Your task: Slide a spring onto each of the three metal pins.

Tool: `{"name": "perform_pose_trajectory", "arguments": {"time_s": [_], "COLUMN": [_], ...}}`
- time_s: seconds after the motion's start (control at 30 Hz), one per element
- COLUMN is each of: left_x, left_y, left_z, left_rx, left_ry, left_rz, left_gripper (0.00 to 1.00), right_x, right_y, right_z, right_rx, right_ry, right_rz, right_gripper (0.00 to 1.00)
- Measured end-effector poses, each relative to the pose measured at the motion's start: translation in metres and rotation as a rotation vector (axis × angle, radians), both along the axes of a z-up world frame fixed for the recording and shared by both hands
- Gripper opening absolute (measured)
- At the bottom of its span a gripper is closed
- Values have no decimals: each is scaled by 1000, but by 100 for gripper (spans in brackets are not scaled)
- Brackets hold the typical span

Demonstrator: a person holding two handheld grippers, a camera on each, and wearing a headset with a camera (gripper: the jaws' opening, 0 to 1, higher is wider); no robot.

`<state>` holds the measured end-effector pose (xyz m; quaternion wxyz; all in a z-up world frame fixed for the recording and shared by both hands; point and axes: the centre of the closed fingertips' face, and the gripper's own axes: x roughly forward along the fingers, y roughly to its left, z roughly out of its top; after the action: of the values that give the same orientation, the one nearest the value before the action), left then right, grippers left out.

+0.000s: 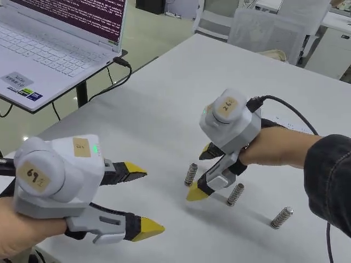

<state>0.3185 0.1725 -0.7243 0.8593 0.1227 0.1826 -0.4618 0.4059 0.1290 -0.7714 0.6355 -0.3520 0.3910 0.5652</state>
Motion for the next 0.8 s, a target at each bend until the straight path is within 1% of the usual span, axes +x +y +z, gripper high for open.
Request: {"name": "perform_pose_trajectory", "arguments": {"time_s": [0.07, 0.1, 0.13, 0.2, 0.3, 0.33, 0.4, 0.47, 0.5, 0.57, 0.67, 0.73, 0.8], "left_x": [0, 0, 0, 0, 0, 0, 0, 1, 1, 1, 3, 4, 5], "left_y": [0, 0, 0, 0, -1, -1, -2, -2, -3, -3, -4, -5, -5], "left_z": [0, 0, 0, 0, 0, 0, 0, 0, 0, 1, 2, 2, 3], "left_rx": [-1, -1, -1, 0, -2, -1, 1, 3, 3, 3, 4, 3, 3], "left_ry": [0, 0, 0, 1, 1, 2, 3, 3, 3, 3, 3, 3, 3], "left_rz": [0, 1, 1, 1, 0, 0, -3, -4, -5, -5, -7, -9, -11], "left_gripper": [54, 54, 54, 54, 54, 54, 54, 54, 54, 54, 54, 54, 54], "right_x": [0, 1, 1, -1, 2, 1, 2, 1, 2, 2, 4, 6, 6], "right_y": [0, 2, 3, 3, 4, 3, 2, -1, -2, -4, -9, -14, -17], "right_z": [1, 3, 4, 6, 10, 10, 12, 13, 15, 17, 21, 26, 30], "right_rx": [12, 28, 41, 54, 95, 91, 102, 99, 105, 108, 120, 138, 151], "right_ry": [-2, -9, -4, 6, -9, -5, -12, -14, -28, -29, -39, -56, -63], "right_rz": [-3, -9, -18, -22, -46, -42, -45, -49, -44, -45, -58, -73, -89], "right_gripper": [78, 81, 86, 90, 100, 100, 100, 100, 100, 100, 100, 100, 100]}}
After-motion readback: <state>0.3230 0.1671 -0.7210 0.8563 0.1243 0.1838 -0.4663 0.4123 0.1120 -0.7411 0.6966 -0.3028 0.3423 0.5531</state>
